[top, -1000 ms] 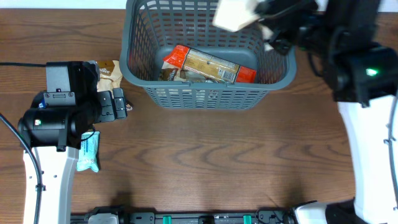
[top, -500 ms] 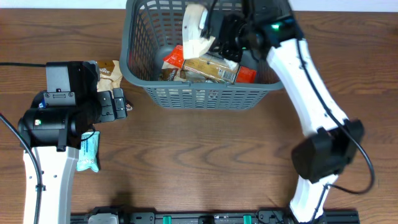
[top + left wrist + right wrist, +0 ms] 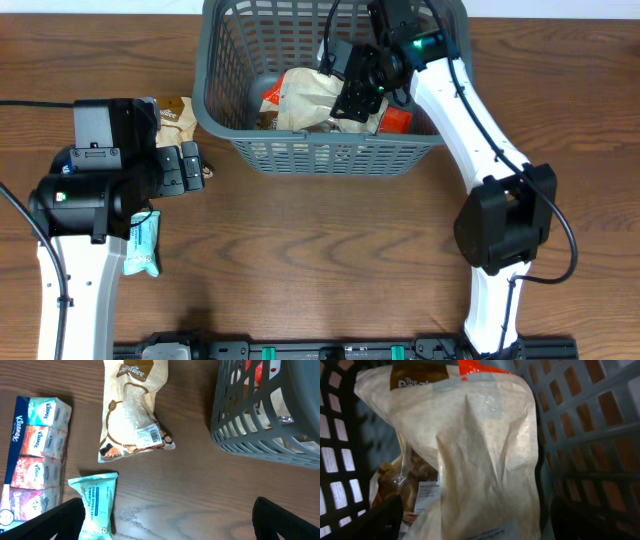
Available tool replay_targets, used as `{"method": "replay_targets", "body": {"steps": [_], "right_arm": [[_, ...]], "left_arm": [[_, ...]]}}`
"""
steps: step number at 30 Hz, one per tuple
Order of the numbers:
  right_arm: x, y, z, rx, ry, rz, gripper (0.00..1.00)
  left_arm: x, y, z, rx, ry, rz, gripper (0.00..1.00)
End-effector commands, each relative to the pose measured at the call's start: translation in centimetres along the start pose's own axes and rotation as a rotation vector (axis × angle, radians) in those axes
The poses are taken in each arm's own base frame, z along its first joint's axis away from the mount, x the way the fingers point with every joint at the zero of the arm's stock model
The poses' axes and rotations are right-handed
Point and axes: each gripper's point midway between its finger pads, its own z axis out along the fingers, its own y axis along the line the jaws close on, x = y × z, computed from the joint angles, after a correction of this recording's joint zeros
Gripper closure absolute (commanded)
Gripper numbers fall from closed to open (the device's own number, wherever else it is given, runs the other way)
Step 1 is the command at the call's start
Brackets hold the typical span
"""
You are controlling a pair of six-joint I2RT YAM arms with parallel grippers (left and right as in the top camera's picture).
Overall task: Pack container
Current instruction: 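Drop the white bag into the basket and withdraw the right gripper, then move the left gripper to the beige snack bag on the left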
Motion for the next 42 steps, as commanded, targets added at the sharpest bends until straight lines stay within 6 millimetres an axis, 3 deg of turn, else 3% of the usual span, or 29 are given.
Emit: {"method": "replay_targets", "body": {"steps": [1,2,4,7,10,12,15,19,21,23,31,42], "right_arm": [[-4.3,-0.7,-6.5,0.108,-0.115,-0.042,0.19],[-5.1,-1.0,-8.2,0.139,-0.141,-0.053,0.16],[-7.1,-2.3,-13.6,0.249,-0.225,-0.029,0.02],[-7.7,-5.5,-21.9,0.479,-0.321,0.145,0.01],[-4.9,-8.3,-30.0,0.71,-0.383,0.377,0.01],[-2.2,-8.9,-33.8,0.799,-0.401,0.498,0.01],[2.7,-9.1,-37.0,0.857,-0.363,0.646,0.01],[8.2,-8.8,-36.7,0.846,-0.235,0.775,0.01],[10.2,-8.7,-35.8,0.824,-0.181,0.822,0.01],[11.4,-8.9,-34.8,0.802,-0.141,0.852,0.01],[13.4,-10.3,-32.2,0.775,-0.069,0.891,0.01],[17.7,-11.2,-25.9,0.64,0.089,0.993,0.01]], "left_arm": [[-0.5,0.1,-0.5,-0.008,-0.019,0.007,0.01],[-0.5,0.1,-0.5,-0.008,-0.019,0.007,0.01],[-0.5,0.1,-0.6,-0.008,-0.022,0.007,0.01],[-0.5,0.1,-1.0,-0.007,-0.035,0.008,0.01],[-0.8,0.2,-2.1,-0.009,-0.035,0.005,0.01],[-1.7,0.6,-3.2,-0.025,-0.027,-0.007,0.01],[-4.4,2.0,-5.3,-0.081,-0.032,-0.051,0.01],[-9.7,4.0,-7.1,-0.114,-0.094,-0.143,0.01],[-11.6,5.0,-6.8,-0.129,-0.104,-0.165,0.01],[-12.7,6.0,-5.1,-0.144,-0.08,-0.184,0.01],[-11.6,6.8,4.5,-0.148,0.176,-0.107,0.01],[-9.5,6.7,13.2,-0.129,0.327,-0.011,0.01]]}}
